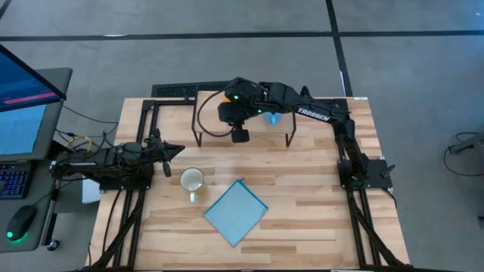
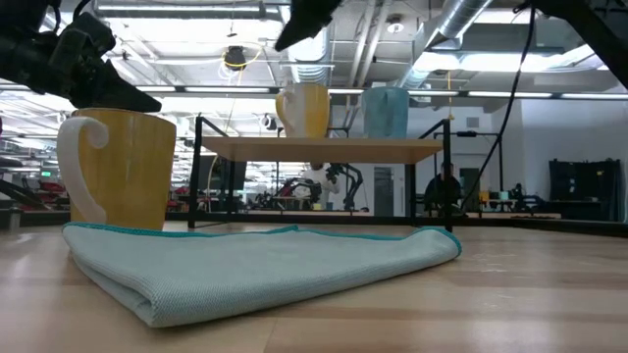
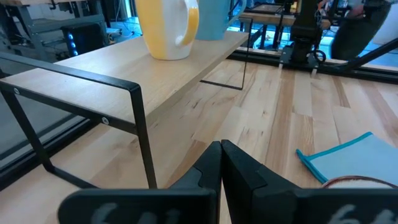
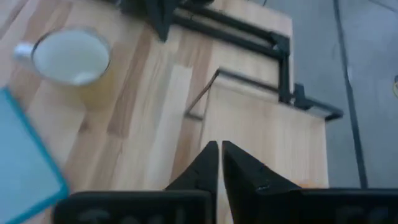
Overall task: Stack small to large cups/mugs on shelf
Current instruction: Put the yellow mug on the shelf
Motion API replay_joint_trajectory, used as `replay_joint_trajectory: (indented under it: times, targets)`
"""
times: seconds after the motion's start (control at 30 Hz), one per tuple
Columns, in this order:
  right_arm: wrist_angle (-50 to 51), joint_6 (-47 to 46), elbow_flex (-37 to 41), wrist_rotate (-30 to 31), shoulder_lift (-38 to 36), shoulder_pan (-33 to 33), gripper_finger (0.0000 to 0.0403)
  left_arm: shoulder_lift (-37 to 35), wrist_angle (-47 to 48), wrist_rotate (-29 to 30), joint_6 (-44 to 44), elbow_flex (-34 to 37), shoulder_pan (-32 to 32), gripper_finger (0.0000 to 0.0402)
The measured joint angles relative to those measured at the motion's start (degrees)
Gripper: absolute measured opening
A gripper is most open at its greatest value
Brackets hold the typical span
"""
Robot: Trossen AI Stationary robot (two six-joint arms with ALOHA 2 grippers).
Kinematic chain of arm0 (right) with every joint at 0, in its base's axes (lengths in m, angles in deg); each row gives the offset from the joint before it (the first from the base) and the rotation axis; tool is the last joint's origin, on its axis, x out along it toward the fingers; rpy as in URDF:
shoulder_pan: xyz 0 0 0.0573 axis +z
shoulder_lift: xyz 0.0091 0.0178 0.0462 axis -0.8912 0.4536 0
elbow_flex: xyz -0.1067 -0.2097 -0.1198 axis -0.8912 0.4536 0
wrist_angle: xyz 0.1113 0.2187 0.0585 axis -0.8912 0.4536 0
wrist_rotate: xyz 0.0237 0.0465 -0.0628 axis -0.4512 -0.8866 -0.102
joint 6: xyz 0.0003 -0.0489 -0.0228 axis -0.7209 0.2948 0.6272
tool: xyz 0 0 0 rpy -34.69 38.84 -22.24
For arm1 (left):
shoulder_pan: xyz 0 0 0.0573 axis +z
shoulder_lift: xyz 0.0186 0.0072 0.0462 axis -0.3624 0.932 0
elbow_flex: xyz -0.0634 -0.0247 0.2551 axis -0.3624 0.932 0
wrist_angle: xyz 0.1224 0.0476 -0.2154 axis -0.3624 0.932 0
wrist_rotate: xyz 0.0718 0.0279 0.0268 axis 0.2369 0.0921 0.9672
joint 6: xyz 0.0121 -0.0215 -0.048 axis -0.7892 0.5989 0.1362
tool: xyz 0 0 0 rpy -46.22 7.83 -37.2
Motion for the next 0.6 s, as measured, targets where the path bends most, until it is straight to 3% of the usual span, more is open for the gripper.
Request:
replay_joint_trajectory:
  times: [0.1,0.6]
  targets:
    - [-3.24,-2.62,0.10,-0.01,0.67,-0.01,0.0009,-0.01,0.00,0.00,-0.01,0.00,0.00,0.0000]
    - [-3.05,-5.96,0.11,3.03,6.12,-0.74,0.0004,0.00,0.26,-0.02,-0.16,0.00,0.01,0.0000]
